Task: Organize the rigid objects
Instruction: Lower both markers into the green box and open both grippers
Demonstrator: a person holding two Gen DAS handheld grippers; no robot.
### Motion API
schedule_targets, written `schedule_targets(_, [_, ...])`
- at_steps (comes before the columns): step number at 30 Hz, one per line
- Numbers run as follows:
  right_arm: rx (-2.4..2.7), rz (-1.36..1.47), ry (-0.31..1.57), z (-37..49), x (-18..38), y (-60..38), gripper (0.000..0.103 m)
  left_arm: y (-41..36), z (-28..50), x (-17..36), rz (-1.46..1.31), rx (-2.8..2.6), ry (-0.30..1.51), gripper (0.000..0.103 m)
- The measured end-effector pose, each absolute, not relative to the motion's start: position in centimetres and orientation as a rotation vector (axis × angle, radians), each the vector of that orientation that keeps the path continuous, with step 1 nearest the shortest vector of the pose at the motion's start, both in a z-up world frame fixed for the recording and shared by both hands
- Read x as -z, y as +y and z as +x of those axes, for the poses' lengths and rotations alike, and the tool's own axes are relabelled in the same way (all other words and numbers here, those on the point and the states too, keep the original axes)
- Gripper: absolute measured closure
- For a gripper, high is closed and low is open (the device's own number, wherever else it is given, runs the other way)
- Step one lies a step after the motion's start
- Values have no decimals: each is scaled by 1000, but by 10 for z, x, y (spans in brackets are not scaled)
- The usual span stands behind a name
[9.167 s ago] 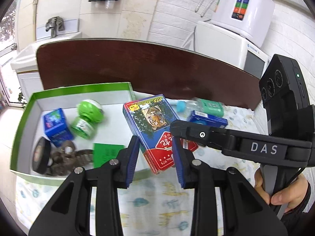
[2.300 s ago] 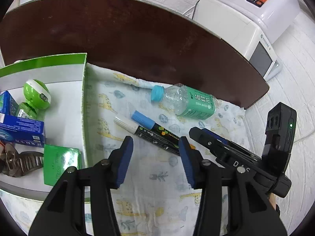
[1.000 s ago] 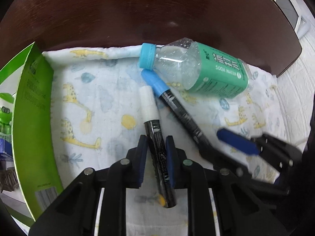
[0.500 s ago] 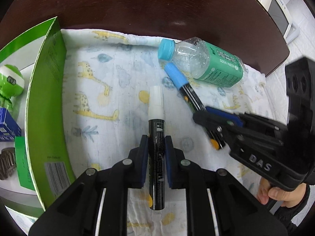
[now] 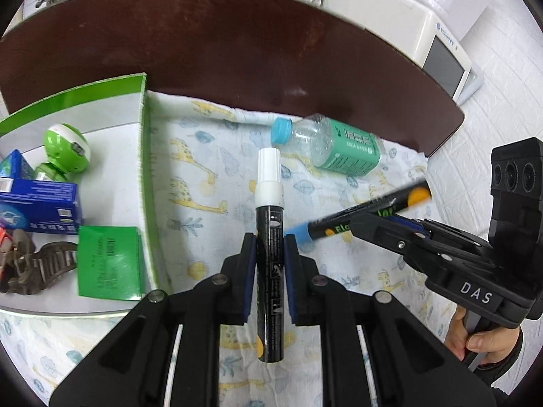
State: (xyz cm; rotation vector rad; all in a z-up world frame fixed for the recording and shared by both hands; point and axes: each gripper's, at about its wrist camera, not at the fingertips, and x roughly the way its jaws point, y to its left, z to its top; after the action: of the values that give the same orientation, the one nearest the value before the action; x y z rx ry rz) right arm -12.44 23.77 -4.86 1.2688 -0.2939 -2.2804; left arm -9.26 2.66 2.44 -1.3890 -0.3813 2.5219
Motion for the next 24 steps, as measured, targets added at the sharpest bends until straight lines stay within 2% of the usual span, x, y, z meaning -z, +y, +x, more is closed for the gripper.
schedule_targets(6, [2297,1156,-226,-115,12,205,85,6,-76,-49,-1290,-2593,-427,89])
schedule_targets(15, [2223,1002,-150,-101,-34,132,85,-70,-51,-89,-1155,-2778,-508,89])
schedule_targets(24, [2127,1061,-81,-107,-20,60,85,-116,-39,-75,-1173,-2839,-567,89])
